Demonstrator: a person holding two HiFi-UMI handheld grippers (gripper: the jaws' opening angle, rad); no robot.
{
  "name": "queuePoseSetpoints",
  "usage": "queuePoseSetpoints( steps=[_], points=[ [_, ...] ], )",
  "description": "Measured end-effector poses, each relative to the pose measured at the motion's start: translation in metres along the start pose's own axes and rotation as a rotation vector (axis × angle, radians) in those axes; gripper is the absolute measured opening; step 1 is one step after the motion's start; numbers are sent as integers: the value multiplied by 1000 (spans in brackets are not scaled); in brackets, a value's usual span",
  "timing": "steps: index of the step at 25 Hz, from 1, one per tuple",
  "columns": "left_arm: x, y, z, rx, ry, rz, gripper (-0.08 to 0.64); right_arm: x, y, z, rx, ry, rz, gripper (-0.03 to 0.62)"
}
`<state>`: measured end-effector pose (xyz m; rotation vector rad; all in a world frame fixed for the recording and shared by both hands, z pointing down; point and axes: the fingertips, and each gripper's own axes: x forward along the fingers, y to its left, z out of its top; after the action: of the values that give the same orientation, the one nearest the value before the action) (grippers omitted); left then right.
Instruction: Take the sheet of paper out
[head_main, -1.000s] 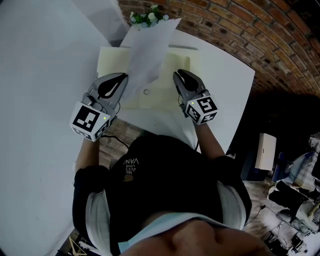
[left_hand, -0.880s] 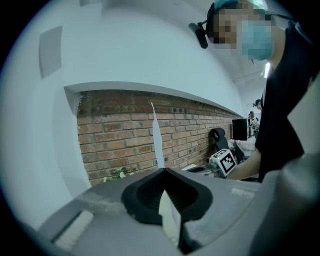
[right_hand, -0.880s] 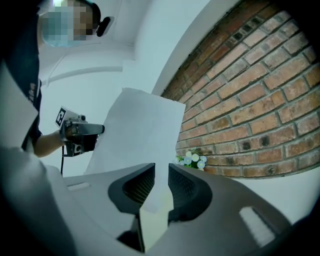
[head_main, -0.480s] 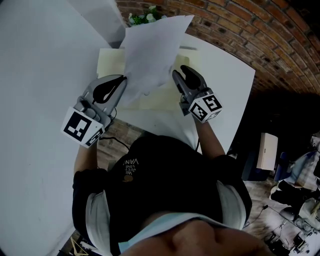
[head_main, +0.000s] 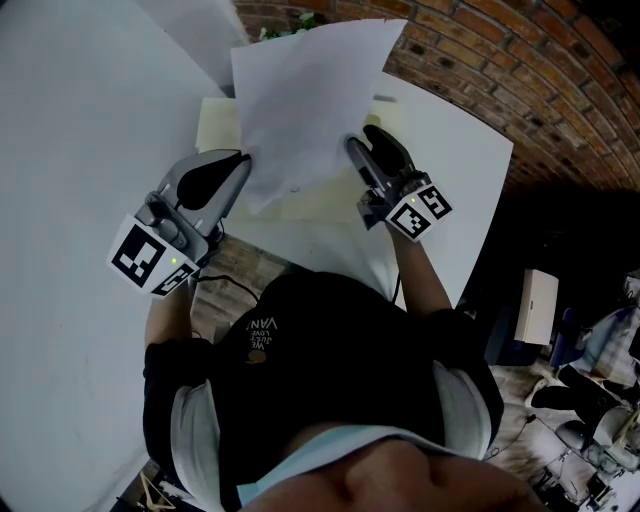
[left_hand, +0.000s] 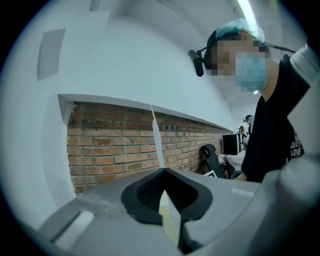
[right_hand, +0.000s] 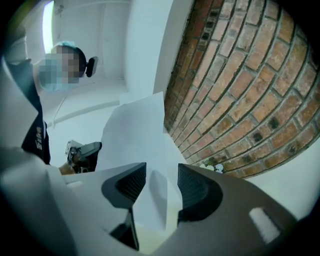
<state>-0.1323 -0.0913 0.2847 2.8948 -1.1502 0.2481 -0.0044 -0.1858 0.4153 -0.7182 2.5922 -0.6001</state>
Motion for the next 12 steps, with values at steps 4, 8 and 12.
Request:
queuePoseSetpoints(
  steps=[4, 8, 12],
  points=[
    [-1, 1, 0, -54, -32, -16, 2, 3, 6, -2, 41, -8, 46, 184],
    [2, 5, -4, -86, -39, -13, 2, 3, 11, -1, 55, -3, 69, 138],
    [5, 13, -10, -144, -49, -6, 2, 1, 12, 3, 37, 3, 61, 73]
  ],
)
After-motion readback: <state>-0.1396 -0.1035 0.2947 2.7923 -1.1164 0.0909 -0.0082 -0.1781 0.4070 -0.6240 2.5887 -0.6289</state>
